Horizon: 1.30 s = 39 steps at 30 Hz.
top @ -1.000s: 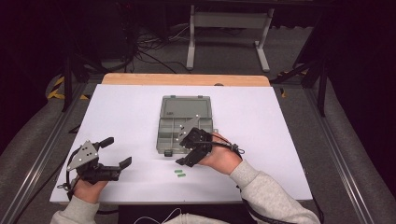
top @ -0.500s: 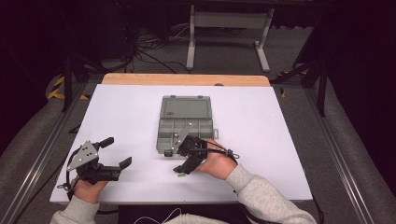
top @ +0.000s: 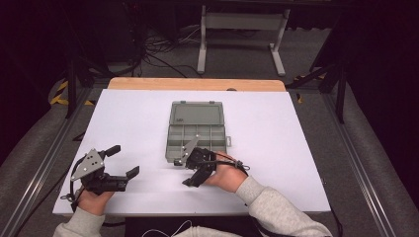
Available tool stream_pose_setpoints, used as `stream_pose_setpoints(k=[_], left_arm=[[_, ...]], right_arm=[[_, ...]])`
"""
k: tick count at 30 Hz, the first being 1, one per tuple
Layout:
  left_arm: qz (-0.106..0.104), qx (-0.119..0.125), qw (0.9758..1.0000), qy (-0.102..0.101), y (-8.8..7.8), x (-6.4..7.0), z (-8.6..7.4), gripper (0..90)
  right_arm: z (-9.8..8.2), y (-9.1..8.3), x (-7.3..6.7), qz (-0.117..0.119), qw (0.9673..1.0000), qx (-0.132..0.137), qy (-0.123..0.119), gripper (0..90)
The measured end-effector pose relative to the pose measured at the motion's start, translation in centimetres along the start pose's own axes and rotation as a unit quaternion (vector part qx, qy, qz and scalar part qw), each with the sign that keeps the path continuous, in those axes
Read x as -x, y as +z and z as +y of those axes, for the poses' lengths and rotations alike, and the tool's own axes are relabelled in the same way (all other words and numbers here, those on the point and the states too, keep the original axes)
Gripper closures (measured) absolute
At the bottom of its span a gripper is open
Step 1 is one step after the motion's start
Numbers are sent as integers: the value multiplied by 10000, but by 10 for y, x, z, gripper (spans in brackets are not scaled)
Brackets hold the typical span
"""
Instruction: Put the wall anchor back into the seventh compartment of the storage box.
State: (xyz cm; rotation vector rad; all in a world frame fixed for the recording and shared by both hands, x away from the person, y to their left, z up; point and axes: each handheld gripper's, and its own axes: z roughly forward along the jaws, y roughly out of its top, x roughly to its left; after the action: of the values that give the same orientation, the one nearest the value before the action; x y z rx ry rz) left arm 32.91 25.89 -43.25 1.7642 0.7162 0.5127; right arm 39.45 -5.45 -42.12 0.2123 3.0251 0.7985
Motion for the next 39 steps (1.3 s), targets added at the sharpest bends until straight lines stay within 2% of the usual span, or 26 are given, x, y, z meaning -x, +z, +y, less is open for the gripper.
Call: stream_pose_setpoints(k=[12, 26, 39], left_arm=[[0, -1, 10000, 2, 0, 0, 0, 26], [2, 12, 10000, 1, 0, 0, 0, 26], [9, 35, 10000, -7, 0, 0, 0, 26]], right_arm=[[-1, 6, 1, 23, 9999, -98, 22, 462], [-1, 11, 2, 70, 9996, -276, 24, 598], [0, 14, -1, -40, 9992, -386, -94, 731]])
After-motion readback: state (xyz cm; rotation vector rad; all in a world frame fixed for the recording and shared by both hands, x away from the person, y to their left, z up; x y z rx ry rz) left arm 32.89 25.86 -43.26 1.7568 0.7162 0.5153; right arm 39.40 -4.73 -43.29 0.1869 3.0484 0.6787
